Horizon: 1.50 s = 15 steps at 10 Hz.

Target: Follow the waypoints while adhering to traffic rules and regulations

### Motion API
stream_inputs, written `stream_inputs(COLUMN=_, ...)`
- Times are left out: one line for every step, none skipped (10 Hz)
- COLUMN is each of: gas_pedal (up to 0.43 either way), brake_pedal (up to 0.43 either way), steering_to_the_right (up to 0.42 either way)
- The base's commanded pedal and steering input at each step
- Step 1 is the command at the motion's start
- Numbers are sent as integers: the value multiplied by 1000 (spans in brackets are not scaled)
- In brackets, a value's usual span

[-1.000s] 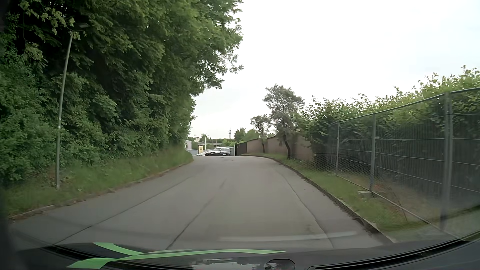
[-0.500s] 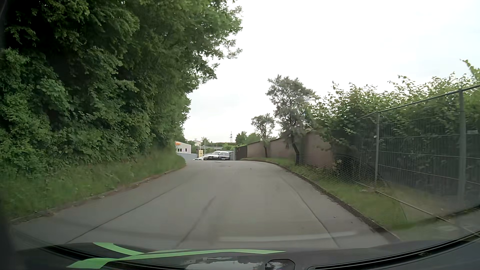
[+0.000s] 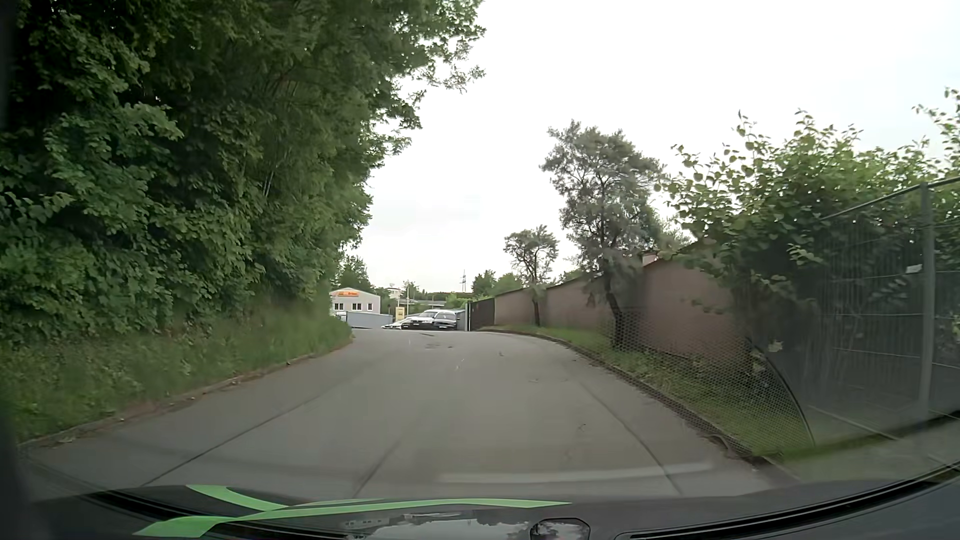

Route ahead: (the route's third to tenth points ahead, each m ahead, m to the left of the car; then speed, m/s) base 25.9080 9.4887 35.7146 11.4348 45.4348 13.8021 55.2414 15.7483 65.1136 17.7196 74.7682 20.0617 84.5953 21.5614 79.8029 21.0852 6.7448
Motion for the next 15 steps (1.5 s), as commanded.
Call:
stream_inputs(gas_pedal=67, brake_pedal=0, steering_to_the_right=-5)
stream_inputs(gas_pedal=67, brake_pedal=0, steering_to_the_right=-5)
stream_inputs(gas_pedal=67, brake_pedal=0, steering_to_the_right=-5)
stream_inputs(gas_pedal=79, brake_pedal=0, steering_to_the_right=-5)
stream_inputs(gas_pedal=79, brake_pedal=0, steering_to_the_right=-5)
stream_inputs(gas_pedal=79, brake_pedal=0, steering_to_the_right=-5)
stream_inputs(gas_pedal=87, brake_pedal=0, steering_to_the_right=-5)
stream_inputs(gas_pedal=87, brake_pedal=0, steering_to_the_right=-7)
stream_inputs(gas_pedal=87, brake_pedal=0, steering_to_the_right=-9)
stream_inputs(gas_pedal=98, brake_pedal=0, steering_to_the_right=-11)
stream_inputs(gas_pedal=98, brake_pedal=0, steering_to_the_right=-13)
stream_inputs(gas_pedal=98, brake_pedal=0, steering_to_the_right=-15)
stream_inputs(gas_pedal=110, brake_pedal=0, steering_to_the_right=-17)
stream_inputs(gas_pedal=110, brake_pedal=0, steering_to_the_right=-21)
stream_inputs(gas_pedal=110, brake_pedal=0, steering_to_the_right=-25)
